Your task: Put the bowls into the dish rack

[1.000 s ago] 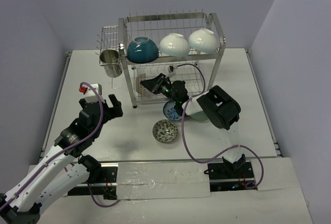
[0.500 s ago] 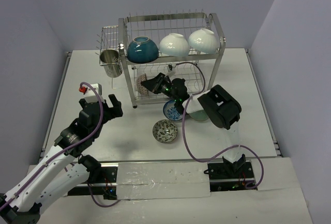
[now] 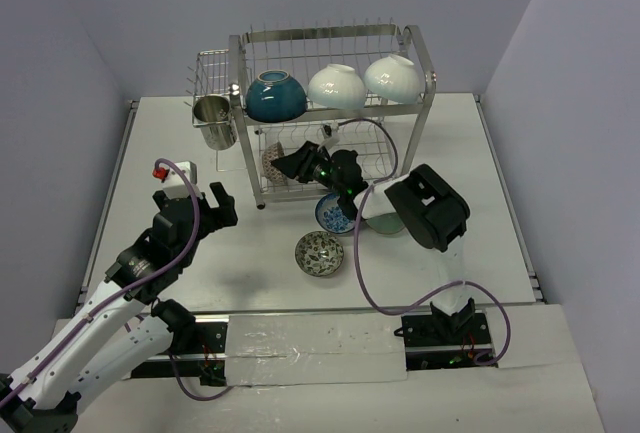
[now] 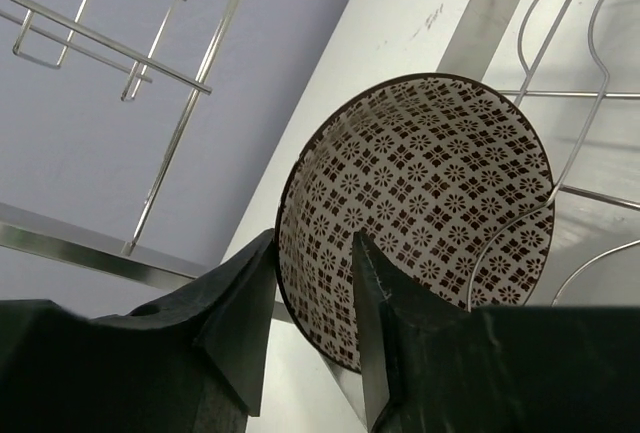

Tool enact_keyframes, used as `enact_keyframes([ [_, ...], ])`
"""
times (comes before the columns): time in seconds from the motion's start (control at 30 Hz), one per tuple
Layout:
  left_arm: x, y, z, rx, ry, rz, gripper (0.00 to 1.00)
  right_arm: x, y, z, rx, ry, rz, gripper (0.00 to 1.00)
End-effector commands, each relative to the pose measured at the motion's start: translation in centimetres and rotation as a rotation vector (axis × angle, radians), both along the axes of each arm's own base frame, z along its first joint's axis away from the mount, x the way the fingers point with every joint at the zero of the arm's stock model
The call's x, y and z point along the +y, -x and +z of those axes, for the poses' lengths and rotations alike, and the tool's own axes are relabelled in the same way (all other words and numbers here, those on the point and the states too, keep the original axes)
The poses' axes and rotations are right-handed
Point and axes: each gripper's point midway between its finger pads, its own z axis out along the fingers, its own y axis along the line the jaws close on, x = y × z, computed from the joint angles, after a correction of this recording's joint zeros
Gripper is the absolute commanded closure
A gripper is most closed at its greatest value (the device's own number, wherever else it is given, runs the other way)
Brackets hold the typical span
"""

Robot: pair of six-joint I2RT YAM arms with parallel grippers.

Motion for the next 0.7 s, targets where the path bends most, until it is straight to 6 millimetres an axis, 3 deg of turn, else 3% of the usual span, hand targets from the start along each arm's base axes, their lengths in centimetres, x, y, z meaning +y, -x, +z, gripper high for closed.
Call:
enact_keyframes([
  [0.0,-0.3,-0.3,0.6,-0.028,0.009,-0.015,0.05,-0.6,0.3,3.6,-0.095,0.003,0.006,0.55],
  [0.37,-0.4,-0.4,0.5,-0.026,0.008,-0.019,0.05,-1.6,1.4,5.9,-0.168,0.018,0.004,0.45],
  [0.67,-0.4,-0.4,0.5,-0.025,0.009,-0.021,0.05,-2.2,3.3,5.5,-0.17,0.037,0.024,0.43],
])
